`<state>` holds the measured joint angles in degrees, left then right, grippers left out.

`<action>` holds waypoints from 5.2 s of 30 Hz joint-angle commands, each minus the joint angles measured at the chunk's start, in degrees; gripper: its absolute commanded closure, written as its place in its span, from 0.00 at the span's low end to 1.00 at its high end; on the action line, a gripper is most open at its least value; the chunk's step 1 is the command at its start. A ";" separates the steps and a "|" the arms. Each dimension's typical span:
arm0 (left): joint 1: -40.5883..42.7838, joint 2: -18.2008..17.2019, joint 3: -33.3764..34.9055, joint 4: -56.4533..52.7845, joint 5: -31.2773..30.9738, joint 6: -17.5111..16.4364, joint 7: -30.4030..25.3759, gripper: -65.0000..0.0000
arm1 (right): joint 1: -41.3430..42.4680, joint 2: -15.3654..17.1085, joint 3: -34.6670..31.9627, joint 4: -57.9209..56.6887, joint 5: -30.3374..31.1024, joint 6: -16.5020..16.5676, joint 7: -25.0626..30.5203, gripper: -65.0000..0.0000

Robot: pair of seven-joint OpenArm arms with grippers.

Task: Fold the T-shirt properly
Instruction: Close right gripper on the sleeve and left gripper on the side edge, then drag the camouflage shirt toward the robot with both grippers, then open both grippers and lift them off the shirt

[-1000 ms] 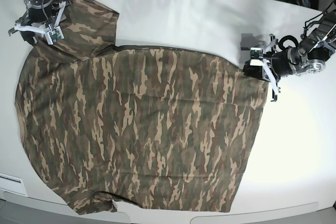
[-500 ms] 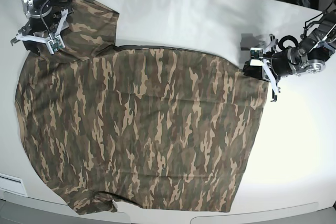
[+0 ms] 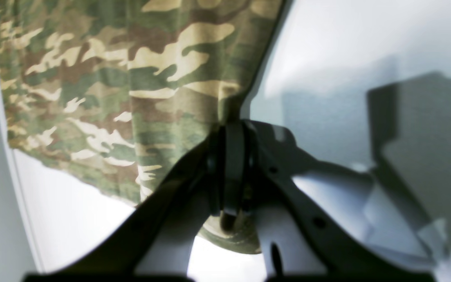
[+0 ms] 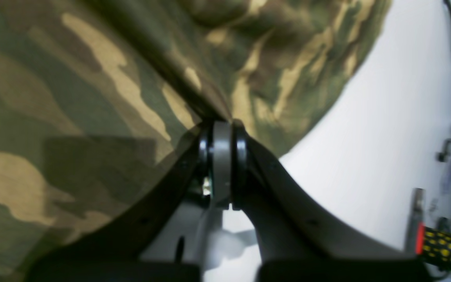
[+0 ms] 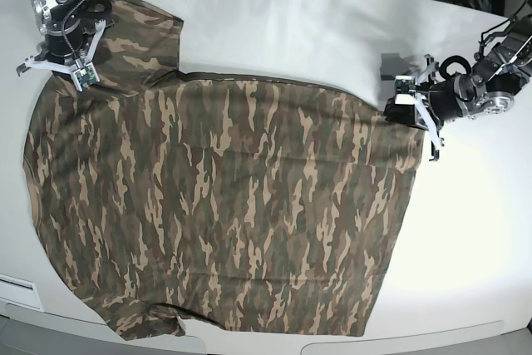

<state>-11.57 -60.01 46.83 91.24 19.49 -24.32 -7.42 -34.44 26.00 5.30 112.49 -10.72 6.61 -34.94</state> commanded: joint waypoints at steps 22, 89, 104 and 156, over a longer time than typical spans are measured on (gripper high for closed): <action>0.46 -12.22 0.42 20.59 -2.38 -1.01 15.91 1.00 | -17.55 2.75 2.56 20.11 -4.72 -1.73 -3.69 1.00; 32.35 -8.90 -14.10 43.76 13.38 22.36 32.63 1.00 | -20.63 6.43 6.10 22.51 -9.68 -8.94 -2.08 1.00; 21.92 -1.51 -16.52 29.24 5.18 21.35 23.87 1.00 | -5.92 8.46 6.10 14.32 -2.49 -5.38 0.87 1.00; 15.67 7.13 -16.52 20.02 -14.67 28.35 22.84 1.00 | -1.14 8.33 6.01 4.52 27.45 22.99 -9.27 0.44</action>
<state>4.75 -52.03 30.81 110.52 4.47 3.60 16.47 -35.53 33.47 10.98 115.98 16.38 29.21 -44.45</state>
